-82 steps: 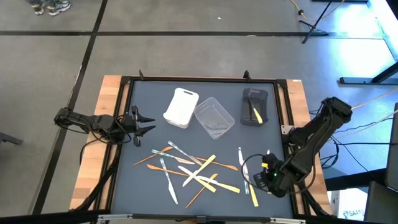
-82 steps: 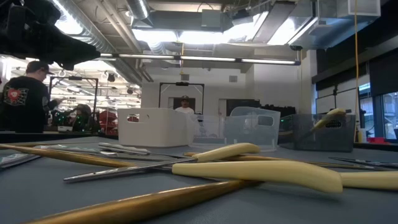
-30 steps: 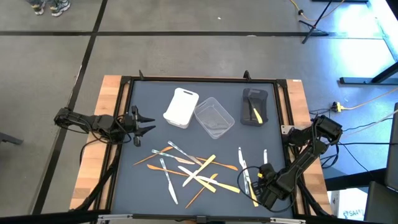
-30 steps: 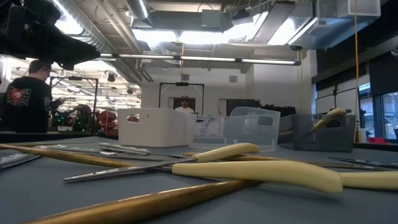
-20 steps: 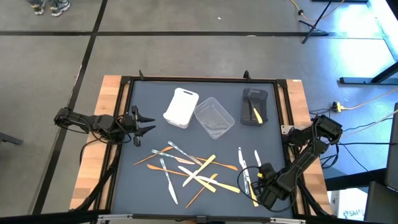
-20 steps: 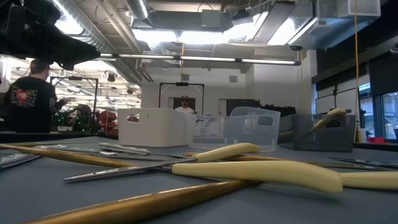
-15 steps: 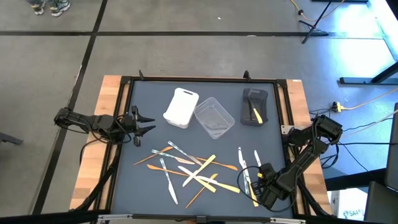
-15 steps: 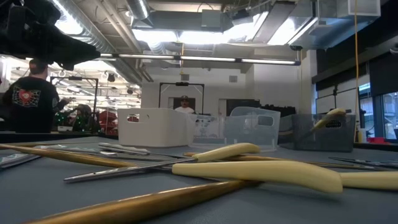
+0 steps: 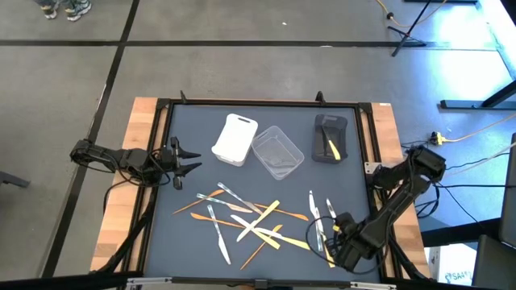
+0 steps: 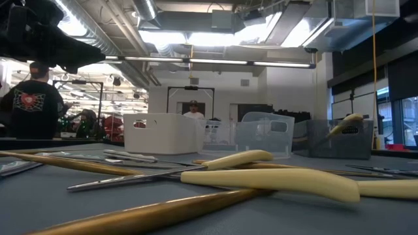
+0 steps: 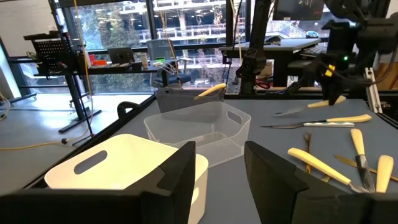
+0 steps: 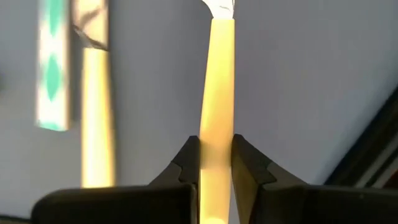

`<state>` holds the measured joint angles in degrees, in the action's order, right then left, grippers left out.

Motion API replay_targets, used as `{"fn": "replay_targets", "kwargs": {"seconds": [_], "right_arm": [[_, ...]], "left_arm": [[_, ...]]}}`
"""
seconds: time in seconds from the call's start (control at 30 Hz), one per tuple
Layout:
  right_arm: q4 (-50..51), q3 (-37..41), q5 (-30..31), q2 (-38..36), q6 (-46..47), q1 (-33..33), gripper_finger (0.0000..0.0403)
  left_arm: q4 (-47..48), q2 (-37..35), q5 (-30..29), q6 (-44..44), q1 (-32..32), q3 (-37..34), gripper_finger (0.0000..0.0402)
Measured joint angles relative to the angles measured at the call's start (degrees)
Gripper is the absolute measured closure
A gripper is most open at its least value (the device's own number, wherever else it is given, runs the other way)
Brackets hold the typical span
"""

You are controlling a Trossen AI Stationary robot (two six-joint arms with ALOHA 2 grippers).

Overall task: Sort silverware by color (type)
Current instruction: Put the yellow knife into the black bin

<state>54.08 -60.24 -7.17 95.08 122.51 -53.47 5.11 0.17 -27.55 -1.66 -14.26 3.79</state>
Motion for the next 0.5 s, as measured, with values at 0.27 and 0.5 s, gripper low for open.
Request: {"fn": "replay_targets", "kwargs": {"seconds": [0.27,0.5], "right_arm": [[2.0,-0.5,0.1,-6.2,-7.7,3.7,0.0363],[3.5,-0.6,2.9,-12.3,-15.5,8.2,0.0364]], "left_arm": [[0.0,0.0,0.0,0.0,0.0,0.0,0.0269],[0.0,0.0,0.0,0.0,0.0,0.0,0.0269]]}}
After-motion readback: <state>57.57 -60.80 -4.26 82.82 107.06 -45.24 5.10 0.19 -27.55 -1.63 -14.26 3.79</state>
